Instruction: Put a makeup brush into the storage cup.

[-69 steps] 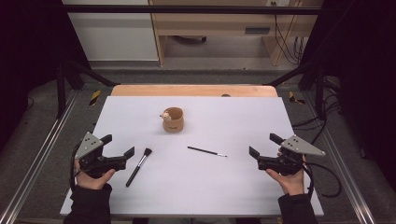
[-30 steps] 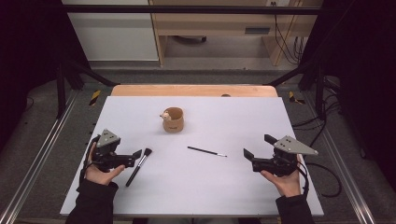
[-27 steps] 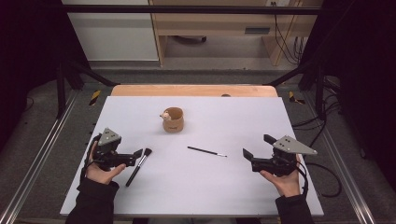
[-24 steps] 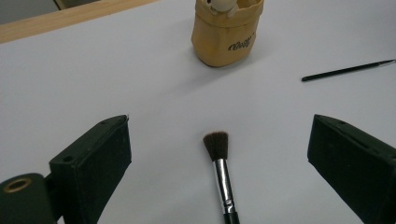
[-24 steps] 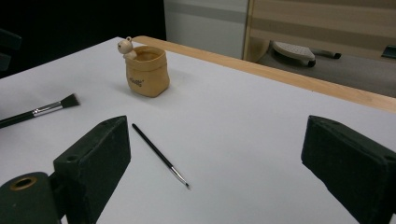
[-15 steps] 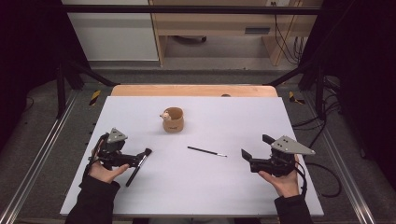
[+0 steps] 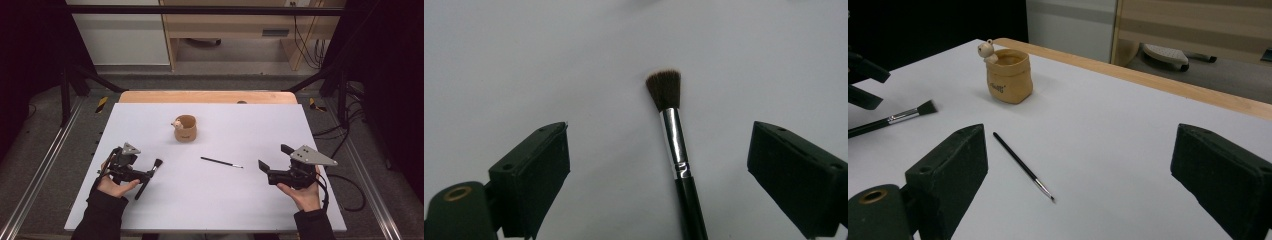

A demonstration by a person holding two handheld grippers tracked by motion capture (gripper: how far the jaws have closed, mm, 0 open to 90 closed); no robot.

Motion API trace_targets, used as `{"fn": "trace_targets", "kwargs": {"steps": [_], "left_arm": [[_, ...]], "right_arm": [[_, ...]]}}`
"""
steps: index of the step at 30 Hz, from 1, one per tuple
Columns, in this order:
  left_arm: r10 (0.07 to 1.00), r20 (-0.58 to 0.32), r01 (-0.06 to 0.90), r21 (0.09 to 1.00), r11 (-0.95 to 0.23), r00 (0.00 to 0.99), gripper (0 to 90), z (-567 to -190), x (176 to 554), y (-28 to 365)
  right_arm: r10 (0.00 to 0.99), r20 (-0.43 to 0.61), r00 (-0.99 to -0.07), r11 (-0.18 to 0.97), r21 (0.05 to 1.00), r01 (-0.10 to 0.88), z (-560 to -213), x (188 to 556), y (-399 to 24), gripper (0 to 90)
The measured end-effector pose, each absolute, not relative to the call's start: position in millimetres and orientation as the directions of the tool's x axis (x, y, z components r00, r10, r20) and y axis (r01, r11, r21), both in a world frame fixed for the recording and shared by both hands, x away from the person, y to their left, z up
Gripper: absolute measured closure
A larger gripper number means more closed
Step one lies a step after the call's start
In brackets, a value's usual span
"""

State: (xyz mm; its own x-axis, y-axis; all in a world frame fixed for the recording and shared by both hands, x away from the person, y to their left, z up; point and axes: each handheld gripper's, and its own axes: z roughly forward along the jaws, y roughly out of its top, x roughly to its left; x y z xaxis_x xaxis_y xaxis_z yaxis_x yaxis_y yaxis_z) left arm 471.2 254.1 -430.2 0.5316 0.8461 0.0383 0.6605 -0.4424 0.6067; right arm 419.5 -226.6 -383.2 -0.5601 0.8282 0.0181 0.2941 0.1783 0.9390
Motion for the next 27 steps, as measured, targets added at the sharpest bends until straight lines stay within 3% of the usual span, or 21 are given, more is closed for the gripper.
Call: {"fn": "trace_targets", "kwargs": {"steps": [13, 27], "left_arm": [[0.833, 0.054, 0.687, 0.538, -0.489, 0.551, 21.7, -441.5, 472.6, 245.5], [0.827, 0.038, 0.721, 0.467, -0.511, 0.561, 47.2, -449.9, 474.9, 239.6]], "right_arm": [[0.829, 0.019, -0.560, 0.179, 0.938, 0.296, -382.8, 419.2, -226.7, 8.7], [0.825, 0.016, -0.565, 0.186, 0.937, 0.297, -382.9, 419.1, -224.6, 8.7]]}}
